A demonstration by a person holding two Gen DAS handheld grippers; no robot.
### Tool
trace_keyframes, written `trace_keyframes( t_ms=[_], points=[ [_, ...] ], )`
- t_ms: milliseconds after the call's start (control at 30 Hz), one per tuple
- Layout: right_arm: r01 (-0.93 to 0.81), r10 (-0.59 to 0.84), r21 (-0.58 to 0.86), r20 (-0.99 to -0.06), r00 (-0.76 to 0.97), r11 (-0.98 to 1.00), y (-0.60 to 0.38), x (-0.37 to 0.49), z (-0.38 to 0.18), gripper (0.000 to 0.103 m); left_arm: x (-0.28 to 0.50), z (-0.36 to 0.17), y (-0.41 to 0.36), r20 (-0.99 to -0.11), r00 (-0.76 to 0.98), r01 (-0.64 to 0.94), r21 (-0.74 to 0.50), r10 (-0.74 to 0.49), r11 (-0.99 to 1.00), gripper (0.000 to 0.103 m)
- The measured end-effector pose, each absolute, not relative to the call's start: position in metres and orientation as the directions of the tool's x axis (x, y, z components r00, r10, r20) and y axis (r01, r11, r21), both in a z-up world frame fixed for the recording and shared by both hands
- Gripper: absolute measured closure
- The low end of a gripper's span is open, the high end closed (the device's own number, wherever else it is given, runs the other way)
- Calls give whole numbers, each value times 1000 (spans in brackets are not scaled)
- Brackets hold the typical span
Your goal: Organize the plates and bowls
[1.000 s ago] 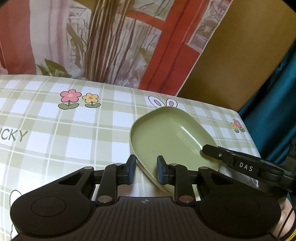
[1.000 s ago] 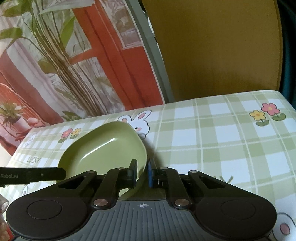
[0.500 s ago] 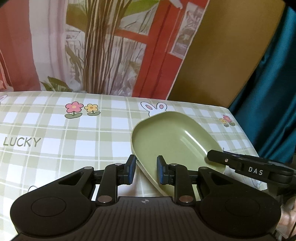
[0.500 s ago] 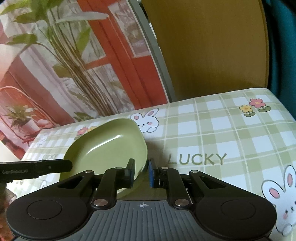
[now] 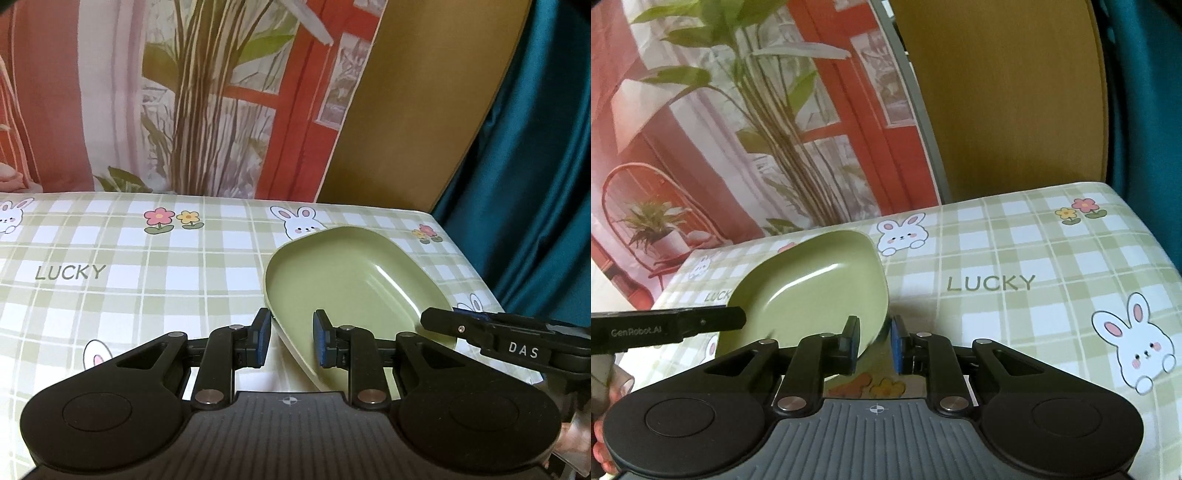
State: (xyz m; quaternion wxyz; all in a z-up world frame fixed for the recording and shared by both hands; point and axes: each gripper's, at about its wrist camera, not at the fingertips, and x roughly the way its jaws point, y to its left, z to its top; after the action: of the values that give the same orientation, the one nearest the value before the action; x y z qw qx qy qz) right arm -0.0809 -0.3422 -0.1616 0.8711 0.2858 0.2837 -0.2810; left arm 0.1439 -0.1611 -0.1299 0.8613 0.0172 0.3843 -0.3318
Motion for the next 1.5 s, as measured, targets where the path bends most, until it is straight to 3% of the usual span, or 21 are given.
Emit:
trace_keyframes(
  t_ms=[667, 1500],
  points=[
    [647, -311, 306, -685, 659, 698, -268, -114, -145, 84, 101, -125, -130, -656, 473, 598, -250, -588, 761, 77],
    [654, -261, 314, -734, 627, 689, -215, -148, -165, 83, 60, -136, -118, -677, 463, 617, -218, -573, 756, 77]
  ],
)
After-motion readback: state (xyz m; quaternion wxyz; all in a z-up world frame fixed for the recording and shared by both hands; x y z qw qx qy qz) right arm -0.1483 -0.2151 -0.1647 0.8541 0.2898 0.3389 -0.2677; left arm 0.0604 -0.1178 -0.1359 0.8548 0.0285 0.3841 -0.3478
